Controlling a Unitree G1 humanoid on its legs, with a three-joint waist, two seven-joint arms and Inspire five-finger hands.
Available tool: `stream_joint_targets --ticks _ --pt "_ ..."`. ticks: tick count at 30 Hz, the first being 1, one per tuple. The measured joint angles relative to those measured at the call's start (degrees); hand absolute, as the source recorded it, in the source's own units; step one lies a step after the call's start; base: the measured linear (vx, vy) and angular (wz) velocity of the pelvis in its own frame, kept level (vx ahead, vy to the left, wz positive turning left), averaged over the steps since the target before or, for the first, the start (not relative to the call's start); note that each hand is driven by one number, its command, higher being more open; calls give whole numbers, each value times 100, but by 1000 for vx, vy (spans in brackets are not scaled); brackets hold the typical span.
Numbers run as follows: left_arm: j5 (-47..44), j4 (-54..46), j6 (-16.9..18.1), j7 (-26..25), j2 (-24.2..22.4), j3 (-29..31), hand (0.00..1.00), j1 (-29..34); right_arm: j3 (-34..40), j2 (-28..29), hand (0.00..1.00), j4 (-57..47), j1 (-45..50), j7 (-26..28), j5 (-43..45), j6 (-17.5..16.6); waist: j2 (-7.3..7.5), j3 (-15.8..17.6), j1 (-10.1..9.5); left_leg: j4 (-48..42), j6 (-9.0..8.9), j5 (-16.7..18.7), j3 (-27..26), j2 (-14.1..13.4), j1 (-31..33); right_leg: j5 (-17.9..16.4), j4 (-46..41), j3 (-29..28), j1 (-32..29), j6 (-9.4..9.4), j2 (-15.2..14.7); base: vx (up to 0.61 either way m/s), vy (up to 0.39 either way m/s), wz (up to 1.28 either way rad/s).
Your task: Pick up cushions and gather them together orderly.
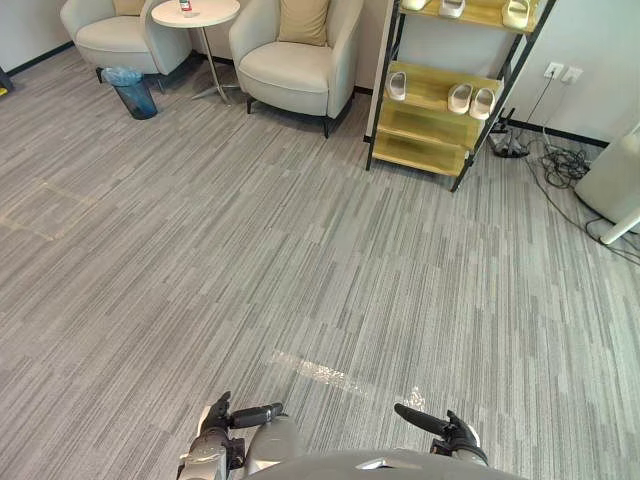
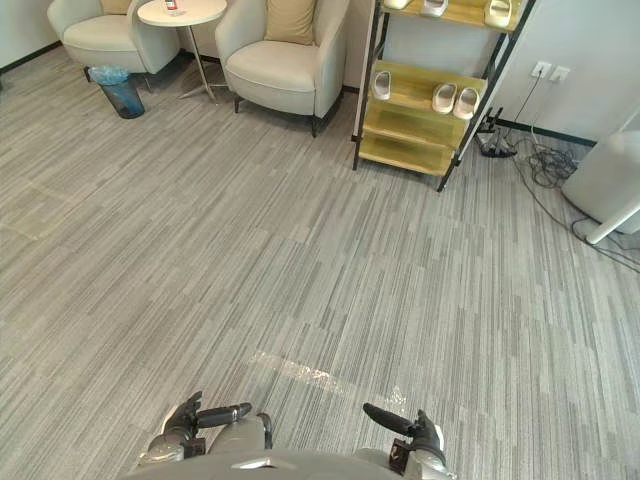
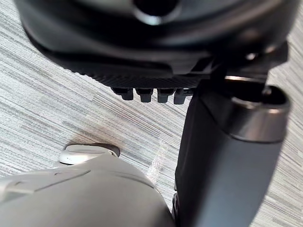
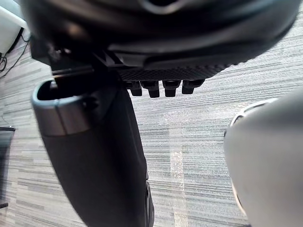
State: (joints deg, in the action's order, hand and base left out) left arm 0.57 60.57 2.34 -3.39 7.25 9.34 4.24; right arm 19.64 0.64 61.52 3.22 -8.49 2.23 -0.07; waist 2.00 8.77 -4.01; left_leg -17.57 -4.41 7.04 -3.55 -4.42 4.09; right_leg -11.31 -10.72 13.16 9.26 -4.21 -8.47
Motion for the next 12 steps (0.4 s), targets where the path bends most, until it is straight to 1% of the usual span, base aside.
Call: stream_joint_targets --ticks 3,6,7,9,10,12 --pt "1 69 8 4 10 -129 100 -10 183 3 100 16 4 33 -1 0 -38 -32 -15 175 32 -28 -110 52 -106 43 102 -127 2 -68 -26 33 29 -19" --pt "2 166 5 7 34 -205 100 -7 291 -13 100 69 47 37 3 4 -41 -90 -8 541 21 -216 -162 77 -244 78 244 -191 1 -125 -28 -2 -51 -10" --pt "1 188 6 8 36 -236 100 -4 336 -38 100 103 56 38 4 5 -46 -99 -8 748 5 -328 -162 82 -344 79 253 -200 1 -124 -17 -20 -80 -7" --pt "1 234 6 10 36 -256 100 -3 338 -87 100 159 53 38 4 2 -62 -118 -5 886 -3 -409 -154 81 -401 80 267 -200 1 -122 -2 -32 -63 1" --pt "1 278 7 9 63 -389 100 0 337 -133 100 193 52 38 4 2 -65 -122 -3 986 2 -462 -143 82 -441 84 291 -200 0 -116 9 -30 -45 1" --pt "0 322 9 9 80 -452 100 8 334 -160 100 221 50 38 4 2 -62 -126 -3 1082 -3 -507 -143 86 -482 91 312 -209 0 -106 17 -15 -17 0"
